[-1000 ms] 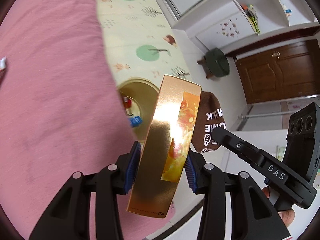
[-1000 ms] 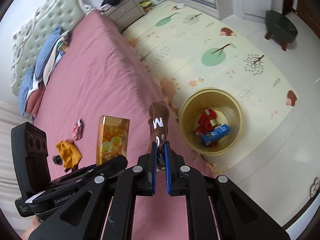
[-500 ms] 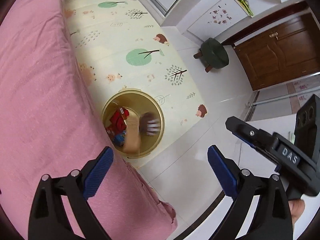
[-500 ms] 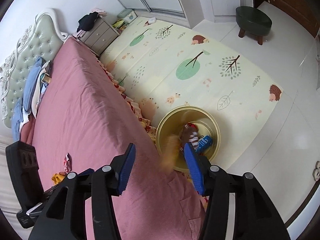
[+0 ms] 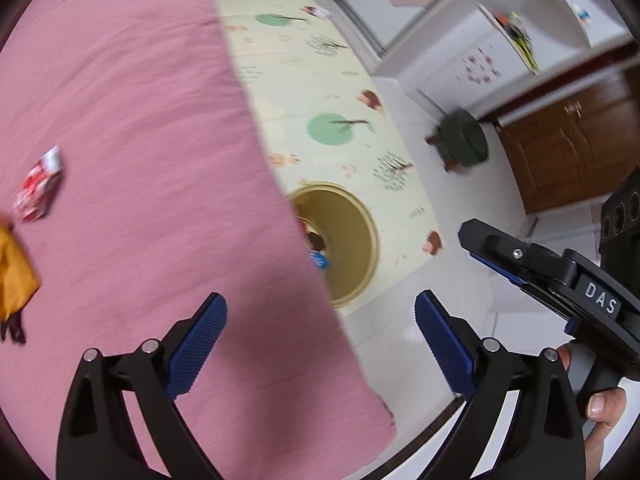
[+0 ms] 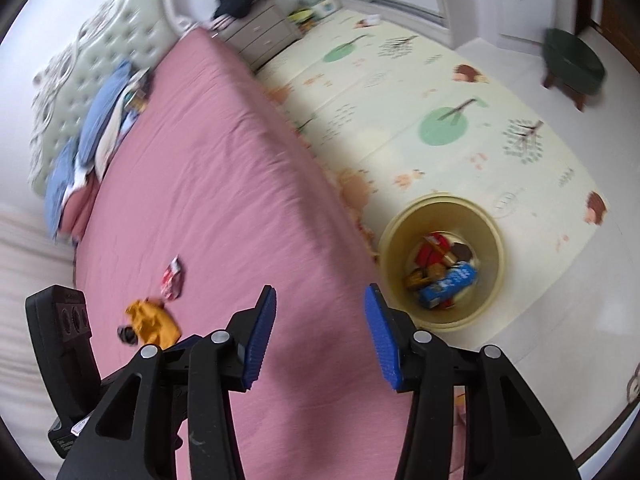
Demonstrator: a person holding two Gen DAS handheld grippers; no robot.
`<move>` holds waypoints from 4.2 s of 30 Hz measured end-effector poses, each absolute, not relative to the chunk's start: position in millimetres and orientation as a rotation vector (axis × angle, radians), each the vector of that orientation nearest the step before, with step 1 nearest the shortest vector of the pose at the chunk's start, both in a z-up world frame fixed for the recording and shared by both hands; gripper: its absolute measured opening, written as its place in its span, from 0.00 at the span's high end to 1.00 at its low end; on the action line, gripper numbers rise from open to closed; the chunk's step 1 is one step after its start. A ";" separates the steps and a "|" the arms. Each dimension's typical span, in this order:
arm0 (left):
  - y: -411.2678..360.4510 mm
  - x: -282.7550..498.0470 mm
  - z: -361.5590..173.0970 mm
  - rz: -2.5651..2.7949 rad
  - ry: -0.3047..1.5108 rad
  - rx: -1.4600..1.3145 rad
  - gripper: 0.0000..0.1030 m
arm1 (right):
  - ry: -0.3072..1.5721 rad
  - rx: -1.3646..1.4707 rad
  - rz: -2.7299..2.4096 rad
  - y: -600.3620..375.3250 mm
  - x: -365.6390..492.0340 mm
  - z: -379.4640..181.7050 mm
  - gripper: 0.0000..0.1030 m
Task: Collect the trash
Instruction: 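Move both open tools back over the mustard bag on the bed, then grasp the mustard drawstring bag with the right tool, then carry the mustard bag to the gold bin and open the right tool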
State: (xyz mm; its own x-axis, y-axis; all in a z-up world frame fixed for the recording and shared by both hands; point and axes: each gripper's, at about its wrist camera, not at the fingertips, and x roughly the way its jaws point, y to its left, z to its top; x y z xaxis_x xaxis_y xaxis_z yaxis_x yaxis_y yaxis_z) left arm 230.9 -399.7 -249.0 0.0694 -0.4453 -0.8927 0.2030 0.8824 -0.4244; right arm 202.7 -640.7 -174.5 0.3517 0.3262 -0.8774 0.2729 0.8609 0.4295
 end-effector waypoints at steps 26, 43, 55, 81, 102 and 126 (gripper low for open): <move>-80.5 187.6 -273.2 -0.026 1.354 -0.471 0.08 | 1.384 0.281 0.452 -327.2 231.6 -201.1 0.56; -21.1 211.0 -333.6 -0.005 1.423 -0.446 0.08 | 1.456 0.167 0.458 -211.8 297.2 -262.0 0.53; -19.6 230.8 -359.8 -0.031 1.457 -0.452 0.08 | 1.515 0.112 0.438 -190.7 316.3 -294.5 0.73; -64.1 263.7 -374.1 0.099 1.509 -0.376 0.69 | 1.431 0.360 0.360 -306.2 299.9 -247.3 0.91; -157.8 214.2 -286.2 -0.135 1.430 -0.440 0.70 | 1.317 0.434 0.293 -430.6 215.6 -183.2 0.91; -455.0 216.0 -275.5 -0.562 1.507 -0.104 0.70 | 1.273 0.593 -0.084 -695.8 144.8 -197.3 0.90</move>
State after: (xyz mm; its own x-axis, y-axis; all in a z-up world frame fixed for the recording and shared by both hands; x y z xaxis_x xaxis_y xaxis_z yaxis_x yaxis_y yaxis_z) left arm 216.0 -455.0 -275.5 -0.0371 -0.4112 -0.9108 0.2857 0.8690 -0.4040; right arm 144.8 -695.8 -197.3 0.3122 0.2601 -0.9137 0.3782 0.8482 0.3707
